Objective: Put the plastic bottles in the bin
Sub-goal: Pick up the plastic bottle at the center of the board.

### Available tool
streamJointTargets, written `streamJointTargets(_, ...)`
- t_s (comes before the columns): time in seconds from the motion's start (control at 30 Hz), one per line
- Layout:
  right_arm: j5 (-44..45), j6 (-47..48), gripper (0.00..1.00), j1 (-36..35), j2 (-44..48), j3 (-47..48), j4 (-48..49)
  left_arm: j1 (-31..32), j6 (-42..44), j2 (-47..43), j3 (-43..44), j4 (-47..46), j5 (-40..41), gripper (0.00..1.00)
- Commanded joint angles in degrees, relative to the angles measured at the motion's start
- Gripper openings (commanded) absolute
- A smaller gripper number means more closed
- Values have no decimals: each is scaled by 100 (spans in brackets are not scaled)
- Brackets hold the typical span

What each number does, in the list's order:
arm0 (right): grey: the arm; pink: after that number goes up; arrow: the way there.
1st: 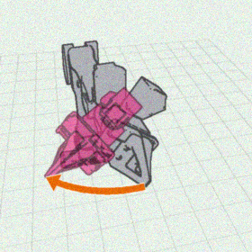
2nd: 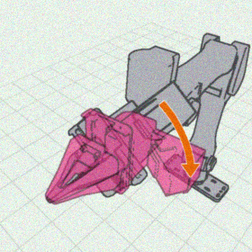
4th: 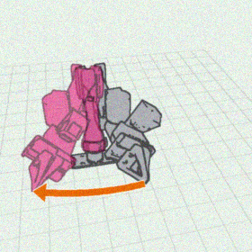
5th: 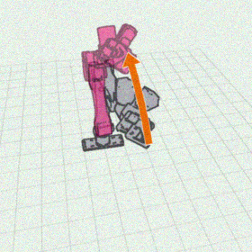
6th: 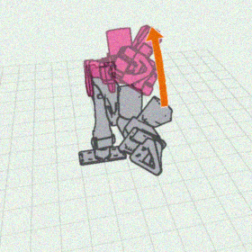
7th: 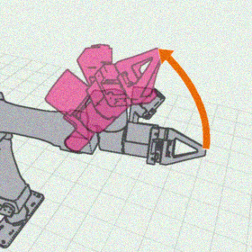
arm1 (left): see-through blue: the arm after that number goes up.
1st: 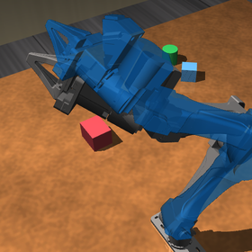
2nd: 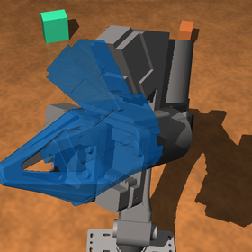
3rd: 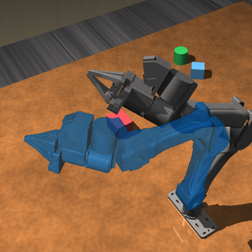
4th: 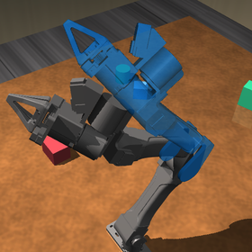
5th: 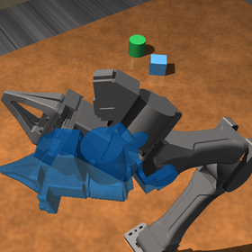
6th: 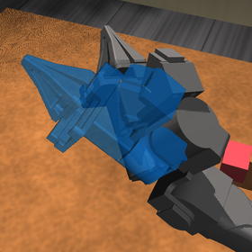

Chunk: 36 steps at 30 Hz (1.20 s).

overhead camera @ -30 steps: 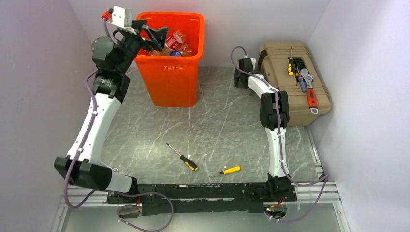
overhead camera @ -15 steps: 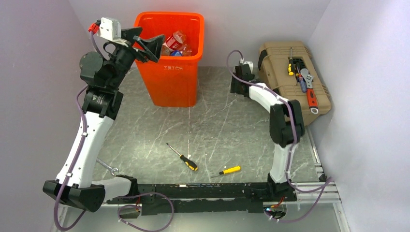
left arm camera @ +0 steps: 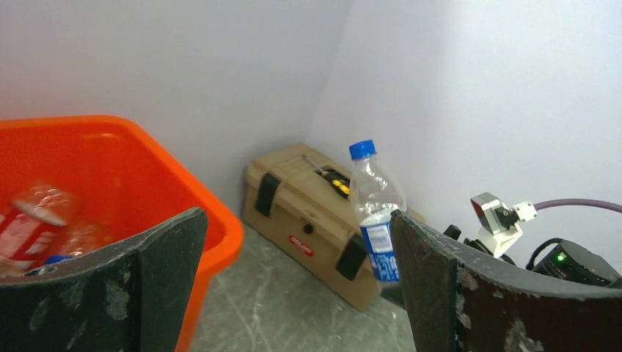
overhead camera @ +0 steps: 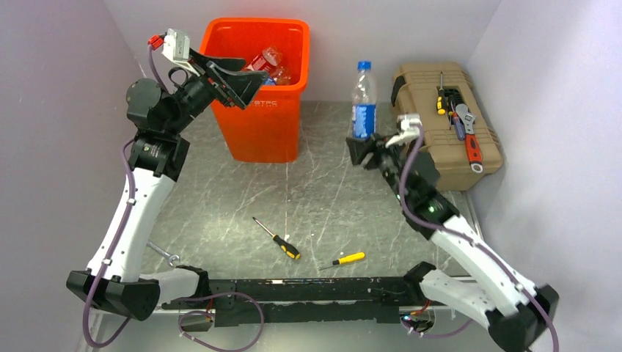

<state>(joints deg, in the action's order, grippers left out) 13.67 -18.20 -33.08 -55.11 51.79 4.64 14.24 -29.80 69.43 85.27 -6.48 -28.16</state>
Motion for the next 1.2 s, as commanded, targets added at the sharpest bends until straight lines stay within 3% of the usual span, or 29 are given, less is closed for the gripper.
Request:
streamJointTargets(0.0, -1615, 182, 45, -188, 1071, -805, 901, 53, -862, 191, -14, -942, -1171, 99)
streamJointTargets(0.13, -2411, 82, 44, -233, 1784, -1232, 976, 378, -1221, 472, 34, -1366, -1682, 99)
streamJointTargets(0.33, -2867, -149, 44, -260, 2174, -1594, 1280, 1379, -191, 644, 291, -613, -1520, 99)
streamJointTargets(0.53, -3323, -238, 44, -296, 2038, -1479, 1413, 1694, -68, 853, 433, -447, -1430, 99)
streamJointTargets(0.87, -3356, -85, 44, -477, 1738, -1278, 1306, 2264, 94, 1345, 791, -421, -1425, 99)
streamJointTargets(0.97, -3328, -45, 43, -505, 1723, -1272, 1293, 2290, 105, 1394, 779, -486, -1386, 80)
streamJointTargets(1.03, -3328, -22, 43, -513, 1710, -1277, 1284, 2294, 106, 1407, 772, -500, -1340, 61)
streamJointTargets(1.17, -3357, 17, 44, -531, 1684, -1237, 1228, 2302, 80, 1369, 742, -564, -1212, 10)
